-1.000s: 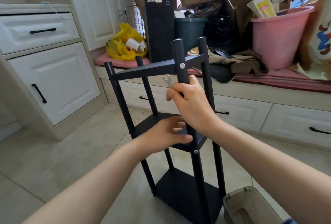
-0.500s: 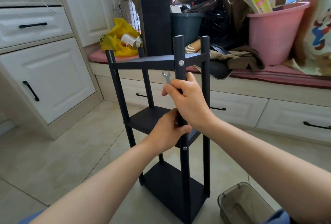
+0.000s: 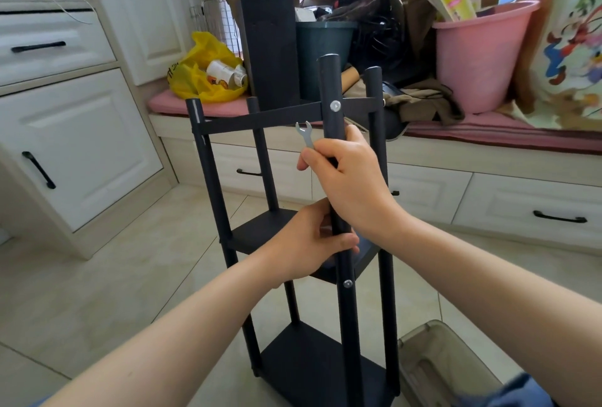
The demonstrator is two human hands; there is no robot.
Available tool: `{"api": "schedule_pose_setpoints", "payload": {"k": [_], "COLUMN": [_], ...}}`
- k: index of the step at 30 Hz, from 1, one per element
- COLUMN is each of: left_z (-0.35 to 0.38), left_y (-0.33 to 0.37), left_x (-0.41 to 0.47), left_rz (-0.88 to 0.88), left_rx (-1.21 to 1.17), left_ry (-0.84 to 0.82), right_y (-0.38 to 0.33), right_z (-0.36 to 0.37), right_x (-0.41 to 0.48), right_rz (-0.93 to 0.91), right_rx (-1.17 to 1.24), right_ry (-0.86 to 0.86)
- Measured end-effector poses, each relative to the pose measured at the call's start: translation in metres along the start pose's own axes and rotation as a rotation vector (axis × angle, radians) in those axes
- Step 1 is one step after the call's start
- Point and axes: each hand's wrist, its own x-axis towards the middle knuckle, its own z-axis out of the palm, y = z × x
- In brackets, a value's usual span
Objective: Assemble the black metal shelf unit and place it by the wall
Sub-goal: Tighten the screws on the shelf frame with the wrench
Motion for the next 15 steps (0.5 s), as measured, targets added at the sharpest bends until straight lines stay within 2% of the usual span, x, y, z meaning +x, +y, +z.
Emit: {"api": "schedule_pose_setpoints", "payload": {"k": [5,8,15], "left_z": [0.003,0.001,-0.012], "left_y": [0.006,0.007,0.007], "left_x": [0.000,0.000,-0.009], "left_rz": [-0.016,-0.049,-0.033], "left_rx": [-0.055,-0.092,-0.189], "left_ry": [-0.068,-0.090,0.019], "right_y": [0.000,-0.001,0.004], "right_z": [-0.012,-0.020,-0.038], "right_x": [-0.006,-0.006,-0.002], "right_rz": [-0.020,-0.030,-0.099], "right_rx": [0.013,0.012,0.097], "right_ry": [0.019,-0.025,-0.161]}}
